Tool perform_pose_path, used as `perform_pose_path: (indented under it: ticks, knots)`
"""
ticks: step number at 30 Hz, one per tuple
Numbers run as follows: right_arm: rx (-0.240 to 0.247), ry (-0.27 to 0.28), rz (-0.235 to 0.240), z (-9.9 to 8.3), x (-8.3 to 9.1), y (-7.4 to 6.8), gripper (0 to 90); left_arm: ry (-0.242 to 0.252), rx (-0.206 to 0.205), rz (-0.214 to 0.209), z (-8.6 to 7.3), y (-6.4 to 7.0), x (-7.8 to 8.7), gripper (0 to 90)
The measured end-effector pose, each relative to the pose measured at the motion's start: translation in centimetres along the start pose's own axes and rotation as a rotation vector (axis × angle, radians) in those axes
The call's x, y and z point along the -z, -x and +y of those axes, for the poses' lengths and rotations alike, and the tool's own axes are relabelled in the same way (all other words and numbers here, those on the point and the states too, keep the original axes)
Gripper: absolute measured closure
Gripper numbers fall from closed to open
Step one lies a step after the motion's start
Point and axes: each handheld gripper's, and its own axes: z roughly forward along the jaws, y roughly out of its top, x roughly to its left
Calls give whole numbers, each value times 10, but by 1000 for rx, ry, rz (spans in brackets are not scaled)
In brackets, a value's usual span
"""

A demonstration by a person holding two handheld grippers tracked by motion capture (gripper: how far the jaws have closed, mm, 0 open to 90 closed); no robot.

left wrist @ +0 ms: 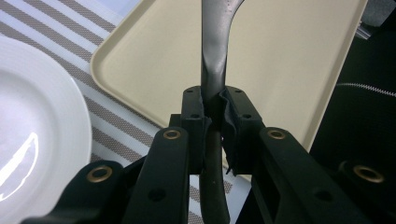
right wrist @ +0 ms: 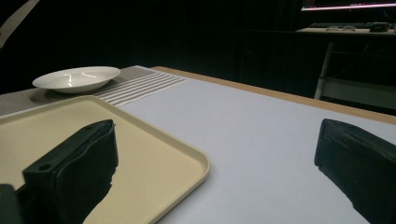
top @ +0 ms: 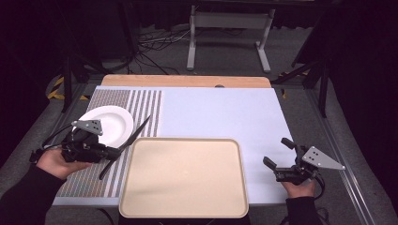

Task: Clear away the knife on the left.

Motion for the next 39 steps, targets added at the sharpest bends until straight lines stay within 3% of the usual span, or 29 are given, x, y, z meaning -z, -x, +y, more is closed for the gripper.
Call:
perform_pose_path:
  ticks: [14, 29, 31, 39]
  knots:
    - [-10, 2, 3, 0, 1, 0, 1, -52, 32, -6, 14, 13, -33, 804]
    - [-16, 7, 5, 0, 2, 1, 1, -67, 131, -32, 19, 23, -67, 804]
    - [-14, 7, 6, 0, 2, 1, 1, -69, 168, -38, 18, 24, -71, 804]
    - [-15, 5, 7, 0, 3, 2, 1, -118, 207, -47, 14, 28, -85, 804]
